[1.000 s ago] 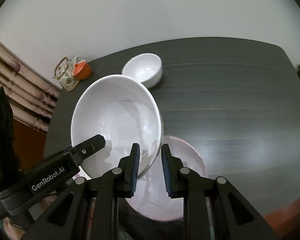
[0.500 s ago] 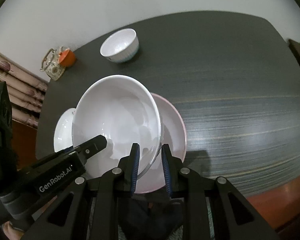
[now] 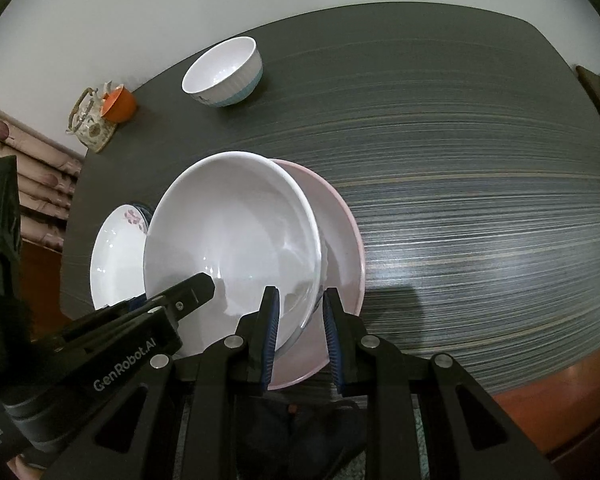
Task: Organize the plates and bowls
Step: 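Settle the white bowl in the pink bowl and open the right tool, then move the right tool toward the small blue-banded white bowl, then grasp the rim of the small white bowl with the right tool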
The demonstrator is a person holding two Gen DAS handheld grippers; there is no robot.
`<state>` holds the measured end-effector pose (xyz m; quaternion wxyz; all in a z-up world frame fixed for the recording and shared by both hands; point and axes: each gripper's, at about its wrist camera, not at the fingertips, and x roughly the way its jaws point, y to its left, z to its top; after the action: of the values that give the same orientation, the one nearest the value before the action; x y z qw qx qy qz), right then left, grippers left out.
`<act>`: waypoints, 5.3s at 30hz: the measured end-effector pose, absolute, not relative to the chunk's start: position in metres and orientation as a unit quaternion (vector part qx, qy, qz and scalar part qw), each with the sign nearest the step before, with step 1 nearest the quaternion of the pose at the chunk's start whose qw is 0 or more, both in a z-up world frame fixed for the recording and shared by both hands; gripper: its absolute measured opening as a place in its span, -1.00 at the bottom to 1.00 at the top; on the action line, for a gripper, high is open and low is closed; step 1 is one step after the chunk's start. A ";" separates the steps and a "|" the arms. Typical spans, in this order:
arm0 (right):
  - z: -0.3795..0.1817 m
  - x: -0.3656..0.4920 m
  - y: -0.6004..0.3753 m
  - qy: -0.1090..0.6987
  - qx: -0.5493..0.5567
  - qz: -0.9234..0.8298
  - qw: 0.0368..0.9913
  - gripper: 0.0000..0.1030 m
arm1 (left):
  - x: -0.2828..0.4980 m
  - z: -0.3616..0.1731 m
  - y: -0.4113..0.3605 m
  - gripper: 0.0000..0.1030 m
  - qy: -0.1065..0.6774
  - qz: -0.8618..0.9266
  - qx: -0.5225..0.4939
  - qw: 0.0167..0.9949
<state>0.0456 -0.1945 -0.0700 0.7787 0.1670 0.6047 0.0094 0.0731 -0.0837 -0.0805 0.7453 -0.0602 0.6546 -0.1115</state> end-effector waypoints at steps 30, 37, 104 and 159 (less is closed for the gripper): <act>-0.083 0.049 -0.187 0.617 0.155 0.002 0.771 -0.54 | 0.085 -0.094 -0.091 -0.68 0.677 -0.106 -0.061 0.726; -0.082 0.050 -0.186 0.618 0.149 -0.002 0.772 -0.52 | 0.088 -0.097 -0.091 -0.67 0.685 -0.106 -0.066 0.718; -0.071 0.124 -0.235 0.580 0.203 0.080 0.785 -0.13 | 0.167 -0.075 -0.008 -0.21 0.589 -0.050 -0.116 0.798; -0.139 0.315 -0.192 0.618 0.148 0.074 0.768 -0.64 | 0.313 -0.141 -0.056 -0.61 0.617 -0.080 -0.155 0.767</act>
<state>0.3151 -0.1924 -0.1386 0.7685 0.1479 0.6182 0.0740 0.3125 -0.0558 -0.1407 0.7673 -0.1552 0.6171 -0.0797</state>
